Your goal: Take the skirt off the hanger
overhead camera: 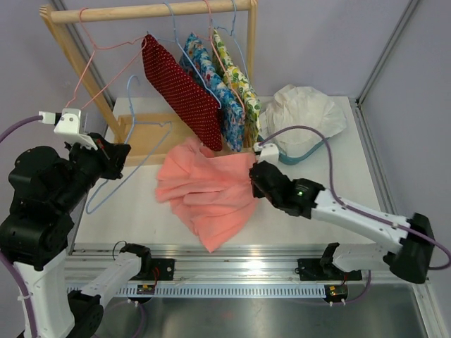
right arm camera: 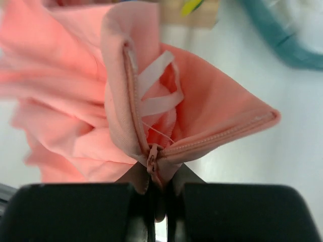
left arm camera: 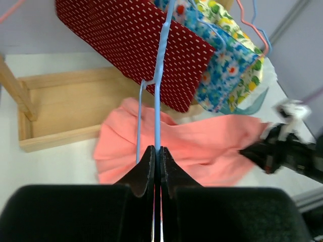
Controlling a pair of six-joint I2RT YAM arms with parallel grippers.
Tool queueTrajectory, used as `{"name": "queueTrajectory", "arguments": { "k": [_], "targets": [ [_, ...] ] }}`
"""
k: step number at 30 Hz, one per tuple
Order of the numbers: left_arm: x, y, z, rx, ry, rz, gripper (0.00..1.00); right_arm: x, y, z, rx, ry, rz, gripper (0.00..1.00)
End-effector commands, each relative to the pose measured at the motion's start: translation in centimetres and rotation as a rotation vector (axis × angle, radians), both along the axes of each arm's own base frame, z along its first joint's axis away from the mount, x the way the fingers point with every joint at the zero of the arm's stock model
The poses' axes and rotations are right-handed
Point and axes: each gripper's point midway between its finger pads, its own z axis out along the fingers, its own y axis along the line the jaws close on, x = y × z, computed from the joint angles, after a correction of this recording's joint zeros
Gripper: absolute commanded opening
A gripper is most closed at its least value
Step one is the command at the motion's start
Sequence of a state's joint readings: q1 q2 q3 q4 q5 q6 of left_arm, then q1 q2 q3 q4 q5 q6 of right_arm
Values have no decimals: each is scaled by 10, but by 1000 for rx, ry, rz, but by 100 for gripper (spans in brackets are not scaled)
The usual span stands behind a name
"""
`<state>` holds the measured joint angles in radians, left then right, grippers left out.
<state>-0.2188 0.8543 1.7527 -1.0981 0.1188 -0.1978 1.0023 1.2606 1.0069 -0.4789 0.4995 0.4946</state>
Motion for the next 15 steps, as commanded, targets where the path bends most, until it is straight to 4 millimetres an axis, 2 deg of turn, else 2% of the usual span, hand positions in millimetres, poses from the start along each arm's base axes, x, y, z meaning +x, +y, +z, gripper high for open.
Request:
{"name": "queueTrajectory", "arguments": {
  "k": [1,2,3,4,5,6,8,9,10,11,12,13,14,15],
  "targets": [
    [17,12,14,-4,-81,85,0,14,-63,78,61,-215,-233,0],
    [19,11,19,-18,-109,86,0,18,-78,97,72,-256,-271,0],
    [24,9,12,-19,-96,85,0,23,-90,105,42,-269,-285,0],
    [26,8,10,-20,-92,84,0,30,-97,133,77,-302,-307,0],
    [31,6,7,-18,-83,78,0,44,-113,142,71,-306,-355,0],
    [34,6,4,-15,-70,79,0,50,-121,172,77,-352,-361,0],
    [39,6,-2,-1,-50,81,0,69,-139,194,61,-386,-411,0],
    [39,6,-2,3,-53,82,0,77,-143,208,48,-412,-410,0],
    [40,6,-5,13,-48,82,0,83,-151,239,86,-462,-431,0],
    [41,7,-5,17,-51,83,0,99,-148,242,78,-455,-426,0],
    [41,7,-6,21,-52,83,0,106,-165,277,111,-511,-473,0],
    [43,8,-8,30,-46,86,0,113,-169,290,126,-526,-482,0],
    [44,9,-10,33,-44,91,0,132,-163,289,115,-504,-463,0],
    [45,9,-12,39,-41,93,0,142,-174,301,116,-522,-494,0]
  ]
}}
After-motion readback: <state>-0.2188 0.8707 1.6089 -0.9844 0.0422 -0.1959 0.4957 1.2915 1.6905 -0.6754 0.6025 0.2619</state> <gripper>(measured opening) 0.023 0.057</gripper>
